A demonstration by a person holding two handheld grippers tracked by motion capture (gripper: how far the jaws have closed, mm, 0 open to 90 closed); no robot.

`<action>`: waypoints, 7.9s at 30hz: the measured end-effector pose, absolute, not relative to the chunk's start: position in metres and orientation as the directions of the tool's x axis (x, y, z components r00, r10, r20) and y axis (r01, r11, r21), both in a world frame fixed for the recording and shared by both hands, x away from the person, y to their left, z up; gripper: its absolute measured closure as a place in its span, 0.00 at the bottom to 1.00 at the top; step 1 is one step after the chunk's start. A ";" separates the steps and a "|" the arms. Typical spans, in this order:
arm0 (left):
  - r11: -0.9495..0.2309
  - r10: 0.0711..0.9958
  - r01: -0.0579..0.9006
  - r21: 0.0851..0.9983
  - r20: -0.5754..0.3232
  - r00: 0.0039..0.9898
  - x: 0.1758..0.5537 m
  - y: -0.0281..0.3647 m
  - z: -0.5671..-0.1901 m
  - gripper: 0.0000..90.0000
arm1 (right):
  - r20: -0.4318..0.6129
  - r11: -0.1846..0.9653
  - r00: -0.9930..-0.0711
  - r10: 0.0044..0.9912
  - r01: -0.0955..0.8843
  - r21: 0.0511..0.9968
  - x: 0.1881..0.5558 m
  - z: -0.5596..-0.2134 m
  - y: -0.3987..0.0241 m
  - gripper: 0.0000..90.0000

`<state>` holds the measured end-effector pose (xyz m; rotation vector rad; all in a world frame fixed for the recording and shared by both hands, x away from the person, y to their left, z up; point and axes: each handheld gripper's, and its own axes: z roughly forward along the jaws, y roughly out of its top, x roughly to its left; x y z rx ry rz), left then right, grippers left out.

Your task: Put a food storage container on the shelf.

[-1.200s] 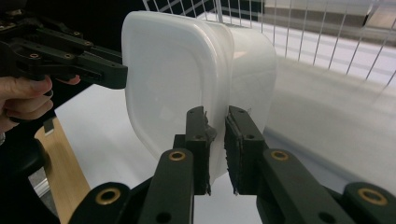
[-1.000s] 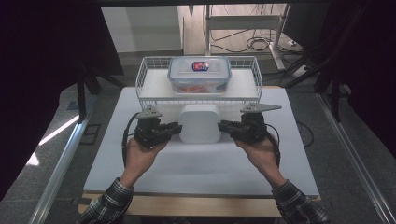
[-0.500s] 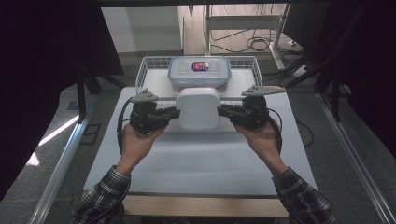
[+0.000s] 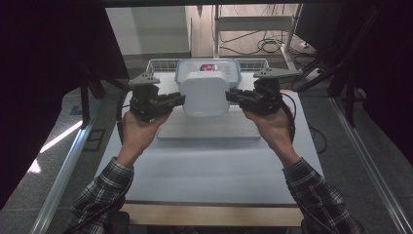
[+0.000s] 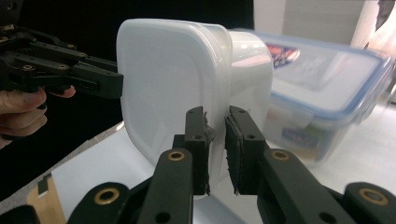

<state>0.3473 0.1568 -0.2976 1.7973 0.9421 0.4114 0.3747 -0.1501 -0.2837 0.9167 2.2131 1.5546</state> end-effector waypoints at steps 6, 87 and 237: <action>-0.168 0.763 0.402 0.900 -0.139 0.631 0.358 0.158 -0.281 0.87 | 0.120 0.202 -0.749 0.651 0.324 0.924 0.385 -0.269 -0.148 0.87; -0.035 0.809 0.398 0.917 -0.208 0.550 0.462 0.148 -0.257 0.32 | 0.229 0.054 -0.602 0.765 0.414 0.909 0.476 -0.245 -0.128 0.52; -0.234 0.754 0.383 0.894 -0.081 0.651 0.280 0.185 -0.478 0.03 | 0.070 0.365 -0.794 0.604 0.354 0.861 0.331 -0.438 -0.204 0.02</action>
